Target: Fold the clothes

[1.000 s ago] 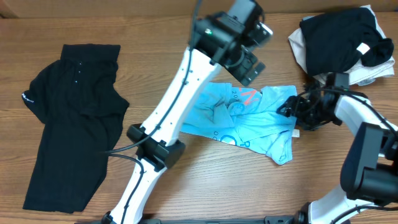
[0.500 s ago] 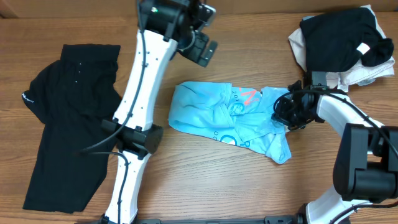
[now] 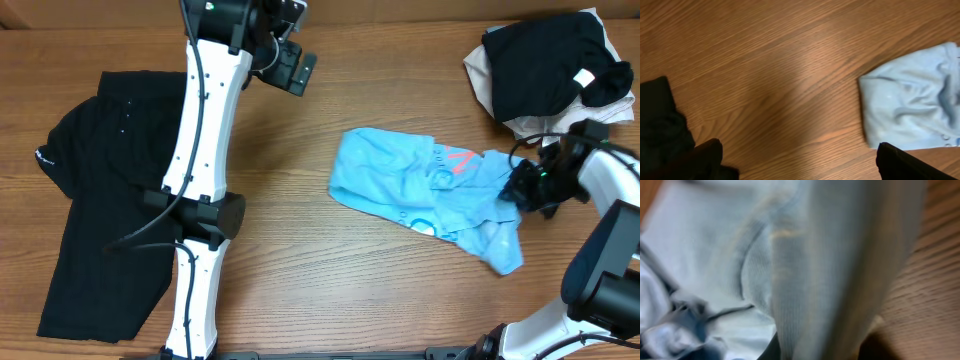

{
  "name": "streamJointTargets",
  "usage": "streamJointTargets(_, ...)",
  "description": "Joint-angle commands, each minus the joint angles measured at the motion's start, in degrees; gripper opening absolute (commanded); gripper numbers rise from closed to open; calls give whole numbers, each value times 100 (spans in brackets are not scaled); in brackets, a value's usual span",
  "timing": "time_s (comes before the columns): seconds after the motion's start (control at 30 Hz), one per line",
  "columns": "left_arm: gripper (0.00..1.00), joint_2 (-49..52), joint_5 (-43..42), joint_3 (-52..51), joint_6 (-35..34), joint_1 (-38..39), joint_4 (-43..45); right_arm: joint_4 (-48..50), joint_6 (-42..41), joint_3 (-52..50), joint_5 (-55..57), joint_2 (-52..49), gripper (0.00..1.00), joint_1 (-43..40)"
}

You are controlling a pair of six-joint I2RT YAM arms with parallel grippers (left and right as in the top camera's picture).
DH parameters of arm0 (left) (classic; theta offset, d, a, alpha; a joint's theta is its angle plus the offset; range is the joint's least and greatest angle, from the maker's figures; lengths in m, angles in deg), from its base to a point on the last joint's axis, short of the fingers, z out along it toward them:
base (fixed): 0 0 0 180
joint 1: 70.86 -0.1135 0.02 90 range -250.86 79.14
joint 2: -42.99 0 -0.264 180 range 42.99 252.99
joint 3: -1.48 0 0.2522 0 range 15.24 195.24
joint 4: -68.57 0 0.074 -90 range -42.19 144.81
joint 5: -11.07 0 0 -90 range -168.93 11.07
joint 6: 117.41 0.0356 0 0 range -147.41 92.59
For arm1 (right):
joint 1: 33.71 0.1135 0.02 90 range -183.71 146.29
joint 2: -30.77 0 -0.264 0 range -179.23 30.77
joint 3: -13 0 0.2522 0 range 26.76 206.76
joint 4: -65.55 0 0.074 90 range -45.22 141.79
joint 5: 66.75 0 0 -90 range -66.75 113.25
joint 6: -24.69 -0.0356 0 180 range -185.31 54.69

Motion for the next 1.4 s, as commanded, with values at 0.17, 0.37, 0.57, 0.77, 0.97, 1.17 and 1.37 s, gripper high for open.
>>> streamJointTargets(0.17,100,-70,66,131,-81,-179,-13,-1019,433,1519,-291,275,4,931)
streamJointTargets(0.37,100,-66,68,120,-79,-179,-13,-826,-125,1974,-289,275,4,2330)
streamJointTargets(0.57,100,-66,68,103,-76,-179,-13,192,-1043,1967,179,138,4,3939)
streamJointTargets(0.77,100,-46,70,-103,13,-192,-13,627,-1384,1967,577,-105,44,5016)
streamJointTargets(0.97,100,-44,83,-323,13,-236,50,221,-1421,2138,835,-24,90,5112)
streamJointTargets(1.17,100,-44,81,-330,11,-245,201,-787,-1064,2667,911,131,97,4559)
streamJointTargets(1.37,100,-44,76,-330,11,-245,293,-1272,-636,2291,901,122,93,4391)
